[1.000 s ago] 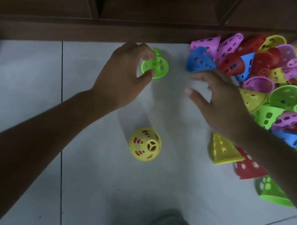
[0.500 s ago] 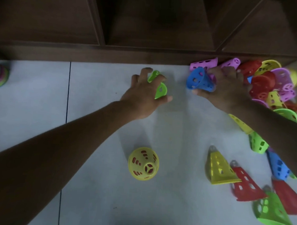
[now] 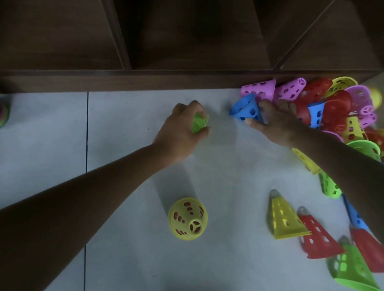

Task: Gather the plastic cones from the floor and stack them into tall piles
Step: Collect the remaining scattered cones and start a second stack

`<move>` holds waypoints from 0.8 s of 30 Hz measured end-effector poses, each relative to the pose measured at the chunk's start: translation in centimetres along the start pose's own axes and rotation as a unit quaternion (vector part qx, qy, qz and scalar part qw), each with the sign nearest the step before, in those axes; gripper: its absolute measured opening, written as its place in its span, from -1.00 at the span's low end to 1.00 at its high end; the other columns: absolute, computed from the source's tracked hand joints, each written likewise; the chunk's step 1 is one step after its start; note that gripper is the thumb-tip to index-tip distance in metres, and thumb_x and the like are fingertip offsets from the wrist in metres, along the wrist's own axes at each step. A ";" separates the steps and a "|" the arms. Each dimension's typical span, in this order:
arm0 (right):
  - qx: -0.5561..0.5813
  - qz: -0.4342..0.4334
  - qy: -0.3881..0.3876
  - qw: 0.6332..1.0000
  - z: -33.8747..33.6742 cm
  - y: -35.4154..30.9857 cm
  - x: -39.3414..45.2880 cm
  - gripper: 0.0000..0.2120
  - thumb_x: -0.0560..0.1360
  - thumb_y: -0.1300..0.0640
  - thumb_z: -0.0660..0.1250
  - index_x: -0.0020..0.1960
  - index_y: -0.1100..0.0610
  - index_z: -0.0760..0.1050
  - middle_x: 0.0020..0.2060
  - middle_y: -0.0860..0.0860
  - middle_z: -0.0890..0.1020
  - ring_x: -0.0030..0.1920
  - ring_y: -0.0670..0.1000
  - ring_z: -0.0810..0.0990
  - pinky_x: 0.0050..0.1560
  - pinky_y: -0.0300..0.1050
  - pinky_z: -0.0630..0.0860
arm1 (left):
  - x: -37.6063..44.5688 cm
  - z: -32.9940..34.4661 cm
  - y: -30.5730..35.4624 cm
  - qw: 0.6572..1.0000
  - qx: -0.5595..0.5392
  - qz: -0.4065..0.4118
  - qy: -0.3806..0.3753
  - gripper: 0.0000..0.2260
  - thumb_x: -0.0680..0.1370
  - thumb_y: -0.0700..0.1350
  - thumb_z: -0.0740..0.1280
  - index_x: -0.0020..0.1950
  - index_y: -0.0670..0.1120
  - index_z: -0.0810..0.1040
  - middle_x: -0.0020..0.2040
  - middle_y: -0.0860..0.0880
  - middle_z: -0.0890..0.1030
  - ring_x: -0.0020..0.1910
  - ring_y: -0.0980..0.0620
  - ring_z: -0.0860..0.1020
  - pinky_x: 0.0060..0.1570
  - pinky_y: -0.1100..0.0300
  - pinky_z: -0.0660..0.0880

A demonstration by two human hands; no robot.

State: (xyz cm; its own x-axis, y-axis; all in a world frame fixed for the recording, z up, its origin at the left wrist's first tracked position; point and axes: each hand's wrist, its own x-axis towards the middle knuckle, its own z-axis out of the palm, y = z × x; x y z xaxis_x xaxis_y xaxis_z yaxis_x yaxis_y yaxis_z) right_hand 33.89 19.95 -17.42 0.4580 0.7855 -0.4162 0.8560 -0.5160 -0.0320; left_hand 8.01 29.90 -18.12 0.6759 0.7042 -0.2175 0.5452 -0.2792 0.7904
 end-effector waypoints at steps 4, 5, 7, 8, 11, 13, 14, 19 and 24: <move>0.028 -0.022 -0.006 0.999 0.9 -0.5 -1.4 -0.32 0.57 -0.35 0.10 0.56 -0.01 0.15 0.47 0.17 0.26 0.48 0.27 0.17 0.45 0.23 0.19 | -0.3 -0.8 0.4 0.996 -0.079 -0.019 -0.020 -0.71 0.58 0.04 0.40 0.25 0.00 0.47 0.18 -0.06 0.53 0.07 -0.04 0.54 -0.03 0.14 0.49; 0.027 -0.029 -0.001 0.999 1.2 -0.5 -1.9 -0.30 0.55 -0.38 0.08 0.54 0.00 0.17 0.45 0.17 0.29 0.46 0.26 0.21 0.44 0.22 0.22 | -0.5 -1.0 0.4 0.995 -0.089 -0.020 -0.024 -0.71 0.59 0.04 0.39 0.25 0.00 0.48 0.18 -0.04 0.54 0.06 -0.02 0.54 -0.06 0.17 0.48; 0.030 -0.039 0.009 0.999 1.6 -0.9 -3.1 -0.23 0.46 -0.47 -0.01 0.47 0.01 0.25 0.34 0.16 0.36 0.37 0.24 0.30 0.36 0.21 0.32 | -1.0 -1.4 0.7 0.990 -0.131 -0.031 -0.037 -0.71 0.59 0.05 0.40 0.25 0.01 0.48 0.16 0.01 0.55 0.05 0.00 0.55 -0.13 0.18 0.49; 0.033 -0.045 0.011 0.998 1.9 -1.1 -3.7 -0.21 0.42 -0.49 -0.04 0.43 0.02 0.28 0.29 0.15 0.39 0.32 0.22 0.34 0.31 0.19 0.37 | -1.3 -1.6 0.9 0.986 -0.158 -0.044 -0.040 -0.72 0.59 0.05 0.39 0.25 0.02 0.48 0.15 0.02 0.55 0.02 0.02 0.56 -0.17 0.19 0.49; 0.045 -0.060 0.021 0.997 2.8 -1.9 -5.9 -0.29 0.45 -0.46 0.01 0.38 0.01 0.31 0.21 0.10 0.41 0.26 0.16 0.38 0.18 0.17 0.47 | -2.3 -2.3 1.6 0.970 -0.222 -0.078 -0.056 -0.74 0.62 0.03 0.33 0.29 0.02 0.47 0.10 0.06 0.54 0.00 0.05 0.57 -0.21 0.23 0.52; 0.045 -0.081 0.043 0.995 3.5 -2.7 -7.5 -0.37 0.49 -0.41 0.08 0.36 -0.01 0.32 0.20 0.07 0.41 0.25 0.14 0.38 0.10 0.16 0.51 | -2.8 -2.5 1.8 0.967 -0.225 -0.074 -0.092 -0.74 0.65 0.03 0.29 0.33 0.04 0.43 0.11 0.04 0.53 0.02 0.04 0.58 -0.14 0.18 0.54; 0.047 -0.092 0.055 0.993 3.7 -3.1 -8.4 -0.39 0.50 -0.39 0.10 0.36 -0.01 0.33 0.21 0.06 0.41 0.25 0.14 0.37 0.07 0.15 0.52 | -3.1 -2.6 1.9 0.968 -0.212 -0.067 -0.112 -0.72 0.65 0.05 0.29 0.34 0.06 0.41 0.11 0.03 0.53 0.02 0.04 0.58 -0.09 0.16 0.54; 0.010 -0.141 0.119 0.983 3.7 -5.1 -12.6 -0.39 0.53 -0.38 0.05 0.37 0.00 0.37 0.19 0.12 0.46 0.18 0.16 0.45 -0.15 0.02 0.49 | -4.5 -2.7 2.1 0.962 -0.173 -0.048 -0.208 -0.54 0.53 0.23 0.28 0.38 0.14 0.33 0.22 -0.03 0.53 0.09 0.06 0.61 0.13 0.07 0.58; -0.027 -0.144 0.161 0.976 2.1 -6.8 -16.4 -0.43 0.53 -0.32 0.12 0.37 0.02 0.41 0.19 0.14 0.46 0.17 0.18 0.46 -0.16 0.01 0.46 | -6.0 -2.8 3.4 0.941 -0.186 -0.045 -0.277 -0.52 0.46 0.32 0.30 0.32 0.17 0.44 0.26 -0.02 0.53 0.20 0.00 0.61 0.24 -0.15 0.57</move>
State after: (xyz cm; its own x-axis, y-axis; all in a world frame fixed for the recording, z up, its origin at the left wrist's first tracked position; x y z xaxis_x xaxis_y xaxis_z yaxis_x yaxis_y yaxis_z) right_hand 20.05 9.88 -12.34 0.2399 0.9666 -0.0900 0.9679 -0.2453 -0.0546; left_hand 4.42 26.58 -12.53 0.8462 0.2362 -0.4777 0.4712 0.0870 0.8777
